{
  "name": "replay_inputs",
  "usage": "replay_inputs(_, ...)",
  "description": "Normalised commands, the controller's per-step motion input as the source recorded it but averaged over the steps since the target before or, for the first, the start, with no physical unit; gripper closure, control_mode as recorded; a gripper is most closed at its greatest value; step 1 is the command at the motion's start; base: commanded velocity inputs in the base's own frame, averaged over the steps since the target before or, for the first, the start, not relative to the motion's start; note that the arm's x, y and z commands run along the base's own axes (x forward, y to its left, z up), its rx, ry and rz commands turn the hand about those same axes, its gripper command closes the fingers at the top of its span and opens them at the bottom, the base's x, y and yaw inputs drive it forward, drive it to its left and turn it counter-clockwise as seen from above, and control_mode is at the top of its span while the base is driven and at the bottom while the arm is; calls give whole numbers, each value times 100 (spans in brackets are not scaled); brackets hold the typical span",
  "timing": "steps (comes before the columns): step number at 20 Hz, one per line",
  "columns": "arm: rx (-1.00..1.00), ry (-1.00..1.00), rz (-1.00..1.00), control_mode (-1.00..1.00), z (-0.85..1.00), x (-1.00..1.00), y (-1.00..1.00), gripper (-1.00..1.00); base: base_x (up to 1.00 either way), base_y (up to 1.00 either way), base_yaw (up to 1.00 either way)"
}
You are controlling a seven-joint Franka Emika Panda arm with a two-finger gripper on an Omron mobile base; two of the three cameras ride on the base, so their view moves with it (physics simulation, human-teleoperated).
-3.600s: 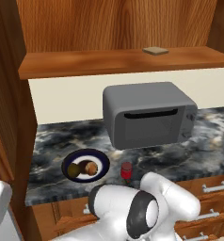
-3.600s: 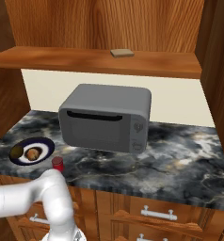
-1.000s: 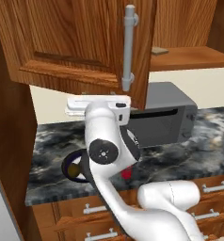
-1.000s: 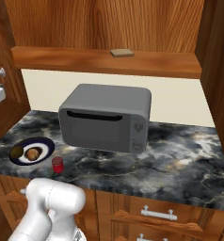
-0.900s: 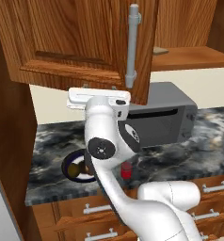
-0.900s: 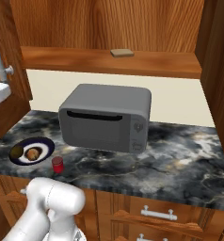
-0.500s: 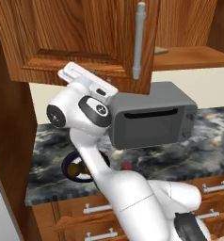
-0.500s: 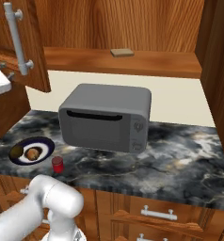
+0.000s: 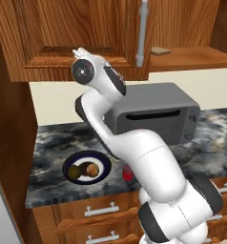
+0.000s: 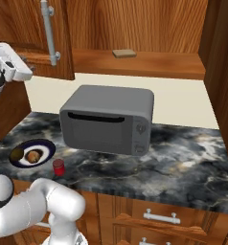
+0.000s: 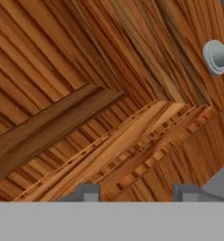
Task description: Pick the avocado and bread from the counter and place them on the plate. Then pick the jam from the cabinet and place it next to the plate. Lastly close the cabinet door.
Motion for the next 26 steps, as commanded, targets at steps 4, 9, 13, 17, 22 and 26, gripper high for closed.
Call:
replay_inputs(4,5,0,42,-100,-62,82,-87,-100,0,0,0)
replay_inputs(9,3,1,35,-100,-53,100,-67,-100,0,0,0)
replay_inputs(13,0,3,14,-100,-42,97,-36,-100,0,0,0)
replay_inputs(17,4,0,1,-100,-11,-28,-26,-100,0,0,0)
replay_inputs(22,15,19,0,-100,59,-100,-76,-100,0,0,0)
replay_inputs(26,5,37,0,-100,100,-100,-43,-100,0,0,0)
